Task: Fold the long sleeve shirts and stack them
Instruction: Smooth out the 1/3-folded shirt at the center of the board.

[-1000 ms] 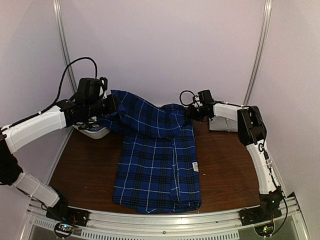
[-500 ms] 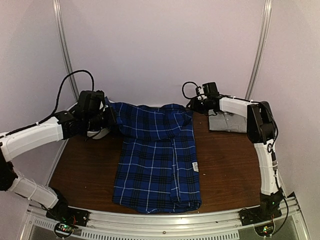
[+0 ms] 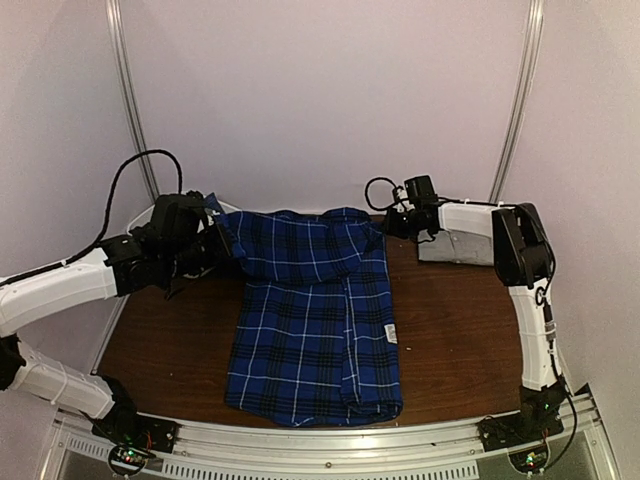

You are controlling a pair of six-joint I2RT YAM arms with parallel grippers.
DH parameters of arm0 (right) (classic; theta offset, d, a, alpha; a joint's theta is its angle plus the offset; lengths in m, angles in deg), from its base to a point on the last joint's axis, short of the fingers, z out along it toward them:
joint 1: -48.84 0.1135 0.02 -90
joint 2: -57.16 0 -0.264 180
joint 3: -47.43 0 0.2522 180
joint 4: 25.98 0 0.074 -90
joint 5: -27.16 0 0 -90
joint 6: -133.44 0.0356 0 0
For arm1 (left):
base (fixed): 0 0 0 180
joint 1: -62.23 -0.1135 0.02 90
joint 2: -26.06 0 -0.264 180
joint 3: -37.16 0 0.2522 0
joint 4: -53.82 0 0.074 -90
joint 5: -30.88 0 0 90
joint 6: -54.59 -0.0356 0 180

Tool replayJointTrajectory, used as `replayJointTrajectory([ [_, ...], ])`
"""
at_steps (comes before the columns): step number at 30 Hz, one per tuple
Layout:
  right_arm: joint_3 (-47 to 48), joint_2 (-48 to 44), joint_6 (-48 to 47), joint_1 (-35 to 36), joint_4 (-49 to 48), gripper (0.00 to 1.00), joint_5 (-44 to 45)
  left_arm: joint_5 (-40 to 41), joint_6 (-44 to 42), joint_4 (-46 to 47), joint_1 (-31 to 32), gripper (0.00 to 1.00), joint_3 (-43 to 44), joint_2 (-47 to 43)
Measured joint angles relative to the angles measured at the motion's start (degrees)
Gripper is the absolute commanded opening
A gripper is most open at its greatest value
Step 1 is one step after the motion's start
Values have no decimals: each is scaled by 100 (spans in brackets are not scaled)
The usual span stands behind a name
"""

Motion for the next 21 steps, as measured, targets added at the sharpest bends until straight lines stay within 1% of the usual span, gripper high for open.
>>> replayJointTrajectory([
  [4, 570, 446, -39, 0, 76, 22, 0, 61, 94, -24, 92, 0, -57, -22],
  [9, 1235, 1012, -68, 0, 195, 23, -28, 109, 164, -28, 188, 0, -90, -125],
  [21, 1930, 1622, 90, 0, -59, 41, -529, 151, 164, -28, 505, 0, -90, -203],
])
